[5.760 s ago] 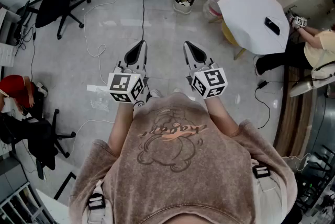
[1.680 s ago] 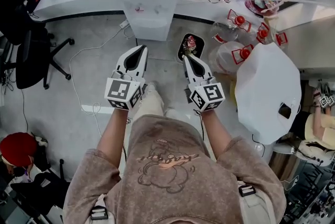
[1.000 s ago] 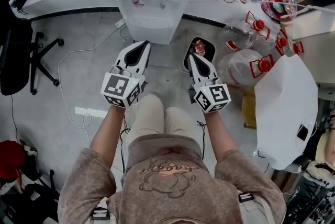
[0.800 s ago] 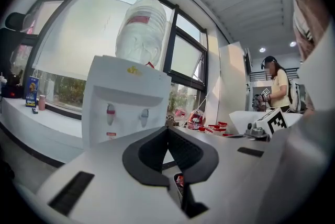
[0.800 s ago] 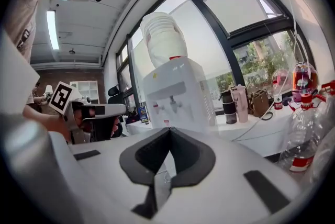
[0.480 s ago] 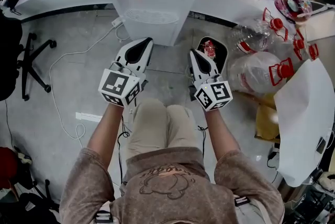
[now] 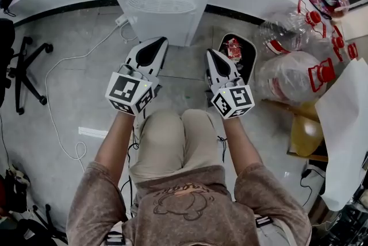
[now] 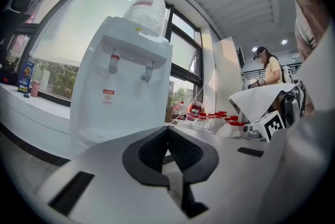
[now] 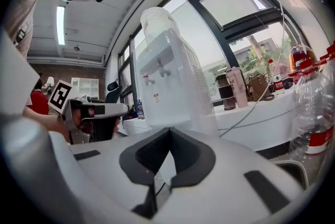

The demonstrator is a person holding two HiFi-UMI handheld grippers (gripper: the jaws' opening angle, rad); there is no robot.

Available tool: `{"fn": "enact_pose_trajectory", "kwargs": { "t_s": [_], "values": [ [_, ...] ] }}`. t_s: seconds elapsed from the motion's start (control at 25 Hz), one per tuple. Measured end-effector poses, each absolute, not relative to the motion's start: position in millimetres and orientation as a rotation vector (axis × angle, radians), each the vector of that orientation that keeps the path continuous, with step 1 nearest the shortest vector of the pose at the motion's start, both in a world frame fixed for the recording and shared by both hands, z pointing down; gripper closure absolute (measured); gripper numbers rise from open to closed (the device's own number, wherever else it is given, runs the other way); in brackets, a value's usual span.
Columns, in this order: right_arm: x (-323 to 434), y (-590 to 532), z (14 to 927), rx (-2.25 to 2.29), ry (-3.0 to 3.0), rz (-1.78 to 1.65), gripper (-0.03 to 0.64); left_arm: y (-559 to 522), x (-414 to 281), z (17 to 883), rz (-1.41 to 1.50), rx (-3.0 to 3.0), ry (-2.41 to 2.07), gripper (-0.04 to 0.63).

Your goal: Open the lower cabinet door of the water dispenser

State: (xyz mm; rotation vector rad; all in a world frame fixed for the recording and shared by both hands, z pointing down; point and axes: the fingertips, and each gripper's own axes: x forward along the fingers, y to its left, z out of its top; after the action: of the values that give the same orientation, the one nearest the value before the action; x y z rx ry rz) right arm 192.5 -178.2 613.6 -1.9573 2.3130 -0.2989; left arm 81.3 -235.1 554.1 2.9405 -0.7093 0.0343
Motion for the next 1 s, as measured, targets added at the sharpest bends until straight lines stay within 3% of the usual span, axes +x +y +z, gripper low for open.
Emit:
{"fn": "enact_pose_trajectory", "kwargs": {
  "t_s": [0.64, 0.88, 1.0],
  "values": [
    [197, -168, 639, -1.992, 2.322, -0.271, 0.620, -223, 77, 573, 0.065, 2.958, -0.711, 0.583],
    [193, -169, 646, -1.952, 2.380, -0.296, 0.512, -219, 80, 572, 0.053, 2.961, -0.702, 0.583],
    [189, -172, 648, -1.914, 2.420, -0.305, 0.408, -217, 82, 572, 0.052, 2.963, -0.691, 0.582]
  ]
}}
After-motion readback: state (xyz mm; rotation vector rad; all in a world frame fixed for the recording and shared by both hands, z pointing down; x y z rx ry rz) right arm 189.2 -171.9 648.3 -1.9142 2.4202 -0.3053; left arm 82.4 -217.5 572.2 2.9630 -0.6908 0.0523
